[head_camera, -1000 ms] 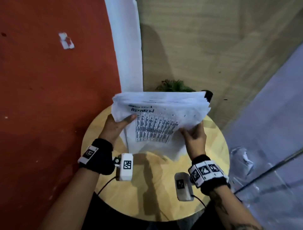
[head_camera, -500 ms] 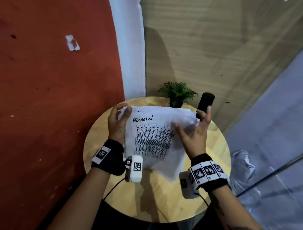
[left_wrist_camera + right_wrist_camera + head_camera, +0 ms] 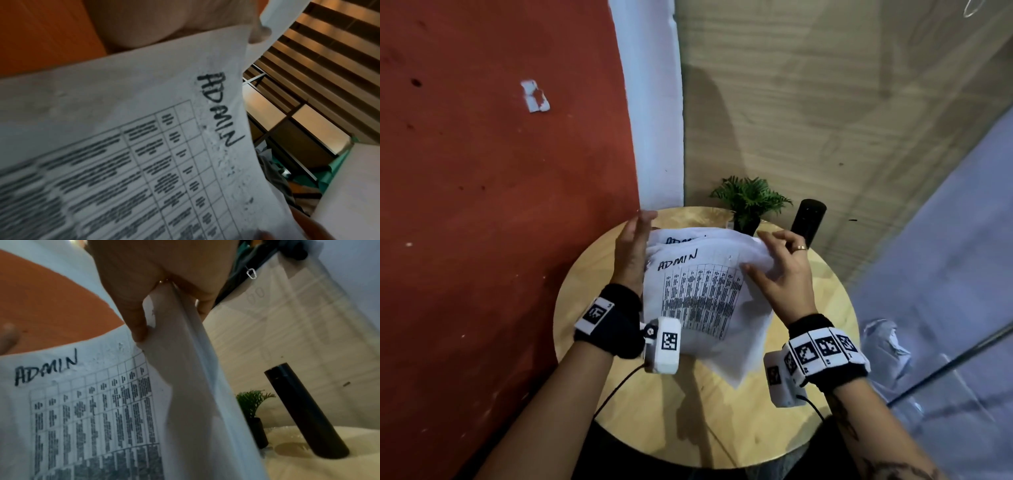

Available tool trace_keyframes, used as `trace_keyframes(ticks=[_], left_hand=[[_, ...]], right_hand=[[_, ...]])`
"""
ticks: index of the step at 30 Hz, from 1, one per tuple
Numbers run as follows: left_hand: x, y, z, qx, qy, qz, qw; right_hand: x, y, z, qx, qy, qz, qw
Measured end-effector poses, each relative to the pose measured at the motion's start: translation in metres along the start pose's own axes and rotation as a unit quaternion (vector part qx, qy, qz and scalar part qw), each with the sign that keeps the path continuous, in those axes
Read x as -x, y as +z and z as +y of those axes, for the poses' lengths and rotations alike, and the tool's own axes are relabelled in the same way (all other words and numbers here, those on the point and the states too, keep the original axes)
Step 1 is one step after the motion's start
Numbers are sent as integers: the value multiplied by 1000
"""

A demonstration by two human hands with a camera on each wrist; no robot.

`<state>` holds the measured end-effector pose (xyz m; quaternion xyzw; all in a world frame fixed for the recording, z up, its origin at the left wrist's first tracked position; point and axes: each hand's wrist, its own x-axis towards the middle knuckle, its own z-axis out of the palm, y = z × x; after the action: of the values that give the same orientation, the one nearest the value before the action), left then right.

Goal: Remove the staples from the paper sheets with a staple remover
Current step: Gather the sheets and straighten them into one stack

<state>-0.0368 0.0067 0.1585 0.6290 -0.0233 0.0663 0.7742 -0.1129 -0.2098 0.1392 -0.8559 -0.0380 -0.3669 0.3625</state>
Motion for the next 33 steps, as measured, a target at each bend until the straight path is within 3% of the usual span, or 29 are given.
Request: trace_keyframes(ticks=[3, 5, 8, 14, 19, 24, 29, 33], left_hand=[[11, -7, -13, 78, 39, 48, 995], [14, -8, -19, 97, 55, 47, 993], [20, -1, -17, 58, 89, 52, 993], [4, 9, -23, -22, 78, 129, 988], [-7, 7, -25, -51, 96, 148, 983], [-9, 6, -25, -44, 92, 142, 985], [-11, 8, -22, -36, 90, 133, 986], [-13, 7, -22, -30, 95, 126, 987]], right_hand=[[0, 1, 0, 66, -21, -13, 998], [3, 1, 1, 58, -19, 17, 998], [11, 5, 4, 25, -7, 86, 996], [18, 2, 8, 30, -37, 115, 992], [13, 0, 2, 97, -98, 73, 988], [21, 0, 2, 67, -104, 109, 986], [17, 0, -3, 152, -139, 90, 974], [16, 0, -3, 119, -129, 110, 978]])
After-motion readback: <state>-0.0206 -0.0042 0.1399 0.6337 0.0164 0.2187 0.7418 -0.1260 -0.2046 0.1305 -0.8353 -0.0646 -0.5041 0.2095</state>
